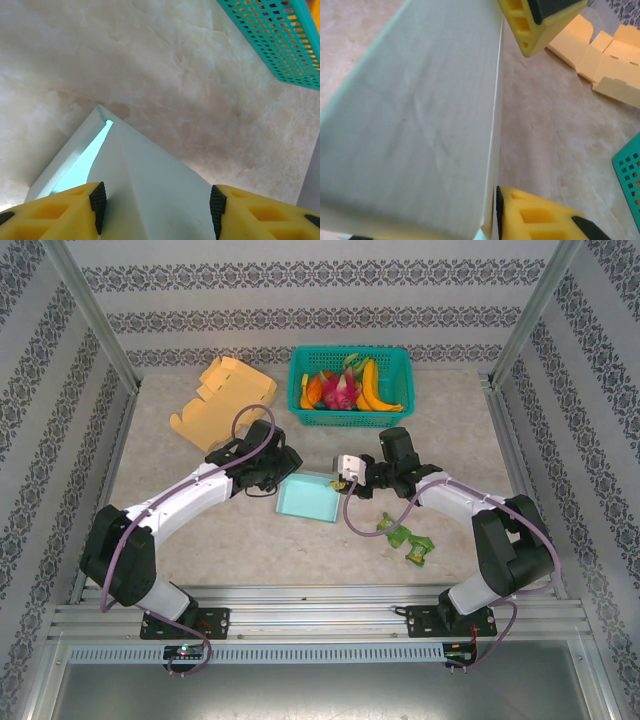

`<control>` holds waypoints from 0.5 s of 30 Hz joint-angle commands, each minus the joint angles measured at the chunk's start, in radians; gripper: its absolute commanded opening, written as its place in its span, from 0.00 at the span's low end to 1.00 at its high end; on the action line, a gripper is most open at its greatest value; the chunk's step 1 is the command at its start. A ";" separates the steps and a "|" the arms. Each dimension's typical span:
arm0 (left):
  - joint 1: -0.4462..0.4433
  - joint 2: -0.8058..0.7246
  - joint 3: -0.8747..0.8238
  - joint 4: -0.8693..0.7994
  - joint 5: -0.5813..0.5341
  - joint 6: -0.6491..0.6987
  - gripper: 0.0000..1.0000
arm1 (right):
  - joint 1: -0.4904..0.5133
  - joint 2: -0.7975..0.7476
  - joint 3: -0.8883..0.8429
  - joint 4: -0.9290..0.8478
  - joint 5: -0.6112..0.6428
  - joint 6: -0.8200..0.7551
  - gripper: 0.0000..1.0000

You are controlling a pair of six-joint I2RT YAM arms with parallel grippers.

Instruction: Fold the paper box

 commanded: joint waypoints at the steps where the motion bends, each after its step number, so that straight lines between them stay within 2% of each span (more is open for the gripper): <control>1: -0.026 -0.003 -0.041 0.036 -0.026 0.023 0.58 | 0.020 0.009 0.005 -0.039 0.050 -0.039 0.30; 15: -0.043 -0.046 -0.150 0.082 -0.112 0.020 0.56 | 0.033 -0.016 0.050 -0.250 0.222 -0.101 0.45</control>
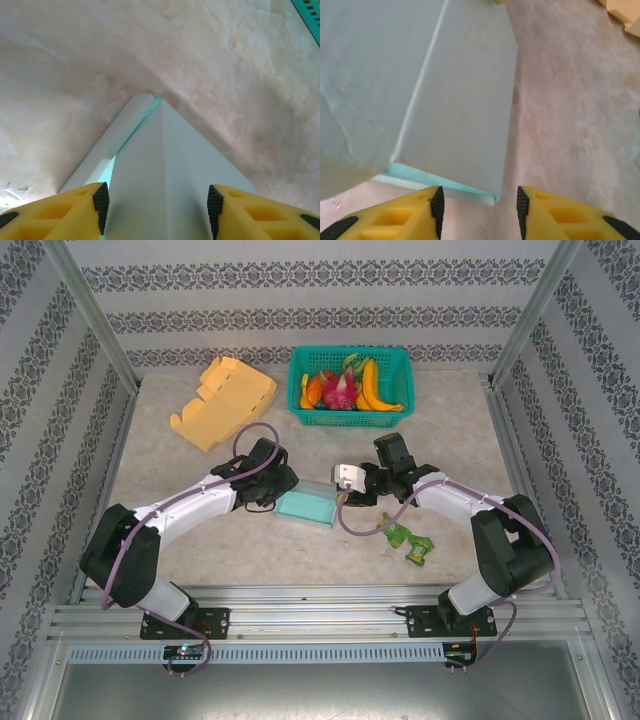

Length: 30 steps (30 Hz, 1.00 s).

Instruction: Fold the paper box

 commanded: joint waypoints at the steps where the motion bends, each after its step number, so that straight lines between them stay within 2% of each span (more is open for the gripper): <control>1: -0.016 -0.042 -0.020 0.027 -0.049 0.018 0.56 | 0.012 -0.019 0.037 -0.087 0.058 -0.034 0.47; 4: -0.021 -0.054 -0.040 0.033 -0.064 0.016 0.55 | 0.012 -0.030 0.041 -0.129 0.107 -0.048 0.47; 7: -0.028 -0.064 -0.057 0.037 -0.079 0.014 0.55 | 0.012 -0.051 0.051 -0.187 0.147 -0.058 0.55; 10: -0.035 -0.070 -0.074 0.043 -0.090 0.015 0.55 | 0.012 -0.094 0.044 -0.214 0.181 -0.054 0.56; 14: -0.042 -0.083 -0.094 0.048 -0.098 0.012 0.55 | 0.011 -0.184 0.042 -0.186 0.196 0.061 0.56; 16: -0.046 -0.092 -0.102 0.044 -0.112 0.010 0.55 | 0.015 -0.223 0.052 -0.146 0.214 0.206 0.58; 19: -0.051 -0.111 -0.116 0.041 -0.134 0.006 0.55 | 0.020 -0.253 0.087 -0.080 0.300 0.510 0.56; 24: -0.065 -0.152 -0.142 0.033 -0.172 -0.007 0.55 | 0.088 -0.262 0.137 -0.089 0.614 1.022 0.53; 26: -0.069 -0.162 -0.150 0.027 -0.181 -0.010 0.55 | 0.135 -0.273 0.123 -0.108 0.687 1.172 0.53; 30: -0.077 -0.186 -0.171 0.021 -0.200 -0.018 0.55 | 0.221 -0.270 0.071 -0.101 0.723 1.376 0.54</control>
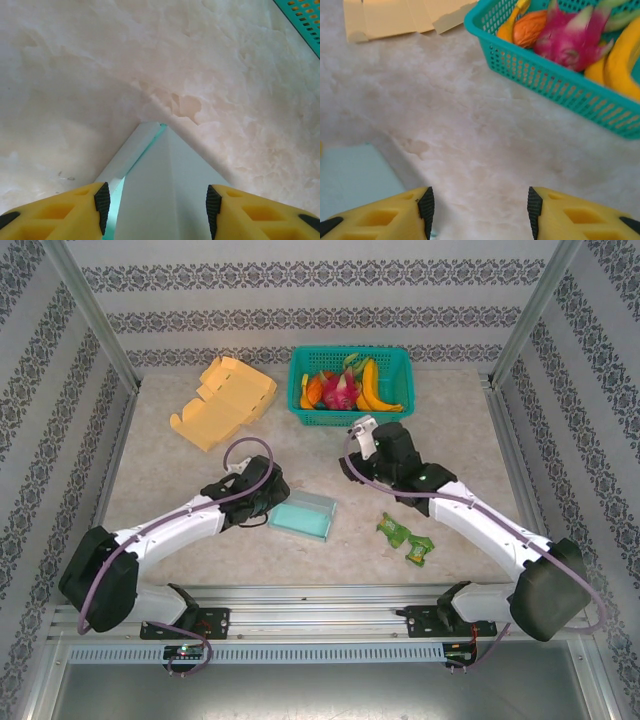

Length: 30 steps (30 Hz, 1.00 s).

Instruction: Fold the paper box

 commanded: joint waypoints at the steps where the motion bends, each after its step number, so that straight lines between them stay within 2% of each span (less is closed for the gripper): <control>1: -0.018 -0.032 -0.022 -0.012 -0.050 -0.014 0.56 | 0.064 -0.011 -0.056 0.011 0.118 0.324 0.54; 5: -0.032 -0.047 -0.031 -0.022 -0.071 -0.014 0.56 | 0.147 -0.003 -0.127 0.072 0.157 0.411 0.57; 12: -0.061 -0.043 -0.054 -0.017 -0.095 -0.016 0.56 | 0.274 0.023 -0.189 0.111 0.289 0.413 0.58; 18: -0.099 -0.052 -0.059 -0.059 -0.174 0.005 0.56 | 0.303 0.106 -0.215 0.138 0.306 0.420 0.59; 23: -0.118 -0.074 -0.065 -0.133 -0.221 0.021 0.69 | 0.303 0.167 -0.256 0.201 0.305 0.444 0.59; 30: -0.148 -0.230 -0.107 -0.228 -0.275 0.059 0.74 | 0.307 0.238 -0.251 0.217 0.298 0.458 0.60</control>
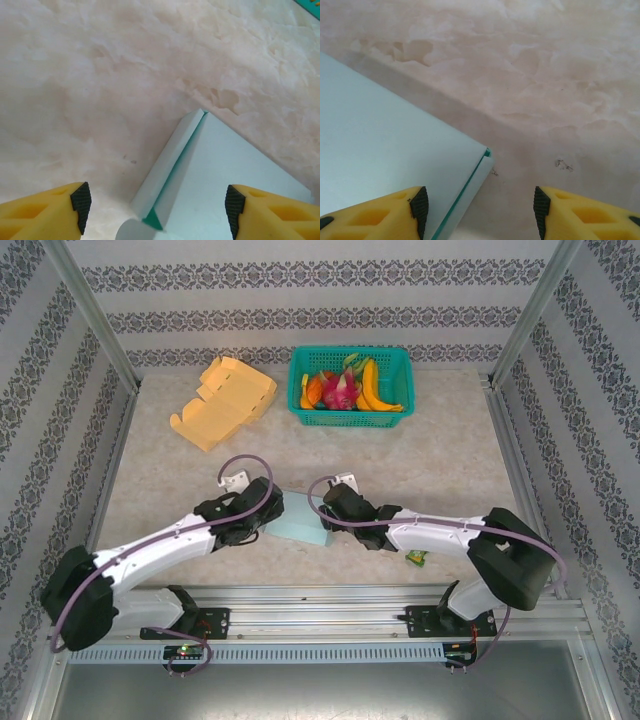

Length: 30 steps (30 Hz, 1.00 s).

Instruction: Fold the paper box

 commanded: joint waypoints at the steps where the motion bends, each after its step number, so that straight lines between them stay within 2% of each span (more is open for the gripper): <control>1: -0.019 -0.073 -0.028 -0.078 -0.050 0.053 0.74 | 0.014 0.023 -0.005 0.032 0.017 0.031 0.60; 4: -0.019 -0.083 -0.045 -0.053 -0.009 0.125 0.75 | 0.019 0.016 -0.024 0.059 0.016 0.040 0.60; 9: -0.021 -0.029 -0.098 0.071 0.121 0.233 0.75 | 0.021 0.011 -0.037 0.069 0.029 0.024 0.60; 19: -0.028 0.005 -0.218 0.230 0.061 0.233 0.74 | 0.021 0.058 -0.125 0.247 -0.005 0.044 0.60; 25: -0.027 0.028 -0.271 0.322 0.039 0.219 0.74 | 0.020 0.100 -0.135 0.292 -0.038 0.060 0.61; 30: -0.028 0.066 -0.282 0.367 0.021 0.209 0.74 | 0.018 0.071 -0.142 0.314 -0.022 0.037 0.61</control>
